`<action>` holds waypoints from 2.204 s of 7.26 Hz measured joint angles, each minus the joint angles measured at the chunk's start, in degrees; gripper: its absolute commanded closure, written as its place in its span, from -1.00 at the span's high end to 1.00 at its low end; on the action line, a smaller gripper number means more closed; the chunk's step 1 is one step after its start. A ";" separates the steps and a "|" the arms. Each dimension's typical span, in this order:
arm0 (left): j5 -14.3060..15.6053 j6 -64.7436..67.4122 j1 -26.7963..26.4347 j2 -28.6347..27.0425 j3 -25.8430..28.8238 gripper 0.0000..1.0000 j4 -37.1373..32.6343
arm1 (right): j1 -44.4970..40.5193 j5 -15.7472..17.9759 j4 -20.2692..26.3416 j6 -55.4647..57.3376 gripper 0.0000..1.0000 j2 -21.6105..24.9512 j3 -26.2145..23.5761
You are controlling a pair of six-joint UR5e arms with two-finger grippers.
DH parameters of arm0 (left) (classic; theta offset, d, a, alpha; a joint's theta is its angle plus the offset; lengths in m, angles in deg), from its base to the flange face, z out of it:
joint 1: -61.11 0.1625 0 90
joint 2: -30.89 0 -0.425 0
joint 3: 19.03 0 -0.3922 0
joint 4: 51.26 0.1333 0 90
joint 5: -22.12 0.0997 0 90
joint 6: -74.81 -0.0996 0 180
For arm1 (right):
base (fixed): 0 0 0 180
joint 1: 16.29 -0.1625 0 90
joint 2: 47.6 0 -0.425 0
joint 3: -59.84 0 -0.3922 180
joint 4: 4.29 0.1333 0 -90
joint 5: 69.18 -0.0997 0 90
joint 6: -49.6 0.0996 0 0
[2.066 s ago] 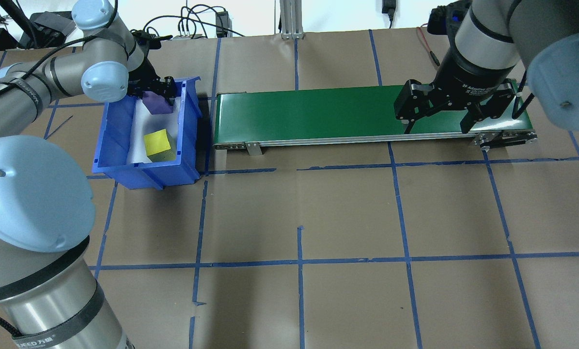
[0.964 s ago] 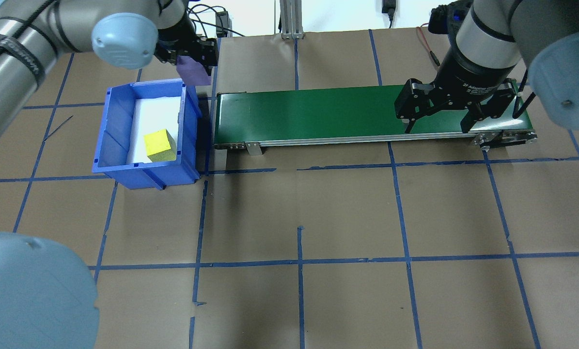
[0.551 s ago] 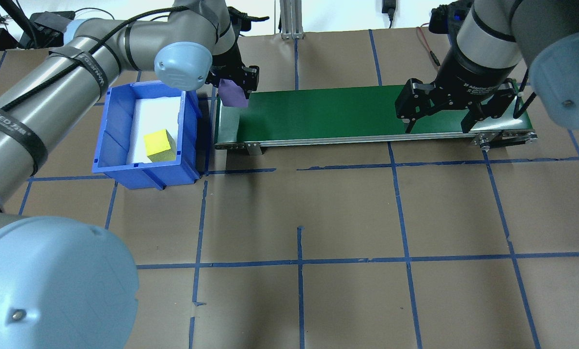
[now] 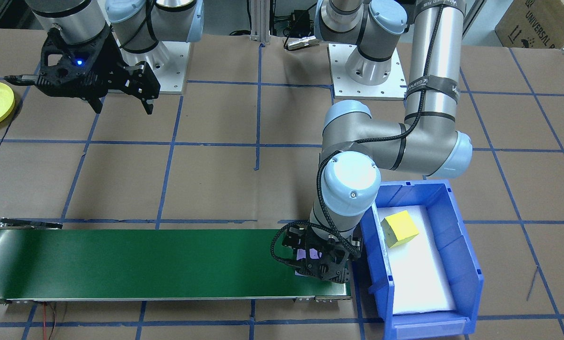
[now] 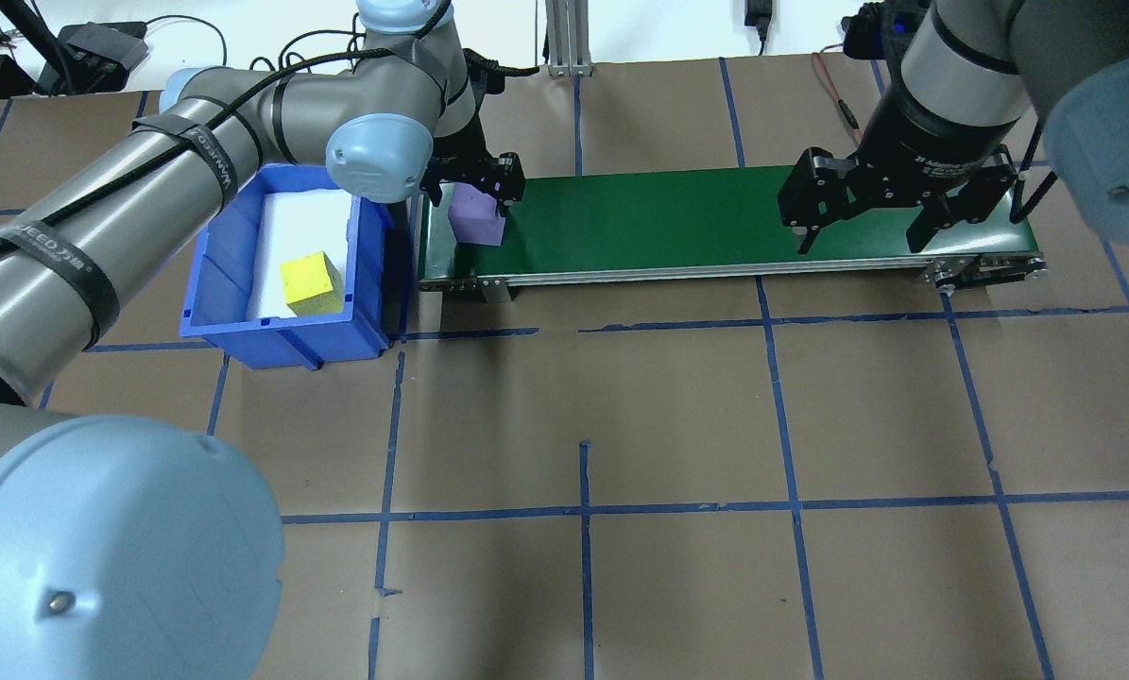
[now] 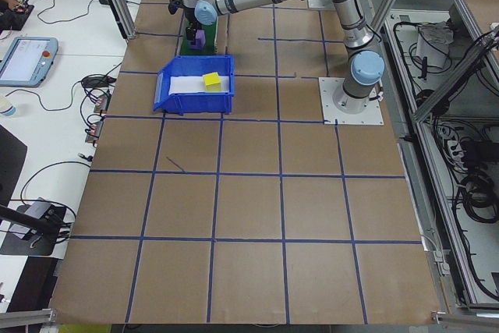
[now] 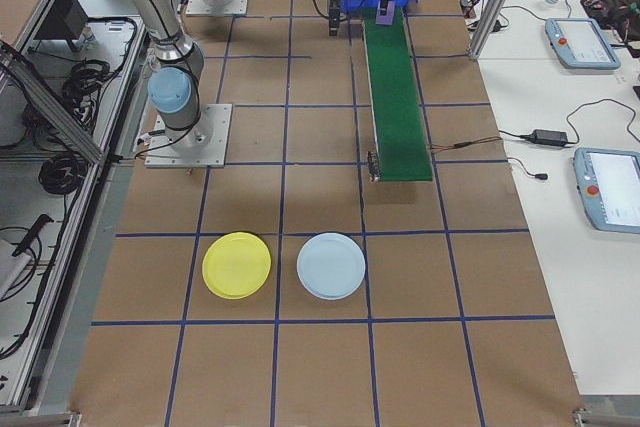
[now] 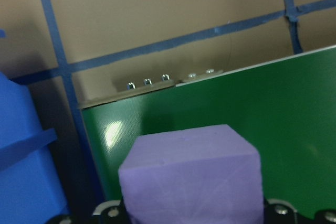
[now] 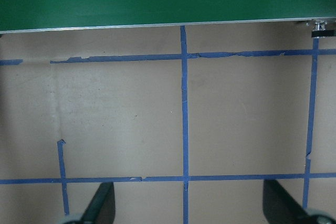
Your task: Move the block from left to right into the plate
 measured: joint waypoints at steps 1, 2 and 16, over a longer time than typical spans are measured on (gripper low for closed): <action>0.06 0.42 -0.02 2.85 -0.08 1.00 -1.09 | 0.48 -0.07 0.26 -1.48 1.00 -0.11 0.92; -0.24 0.71 0.11 6.41 -0.17 1.00 -2.96 | 1.35 -0.26 0.35 -2.69 1.00 -0.67 2.85; -1.97 11.52 20.70 5.61 -12.01 1.00 -2.54 | 26.73 -30.79 -12.93 -36.36 1.00 -29.14 4.85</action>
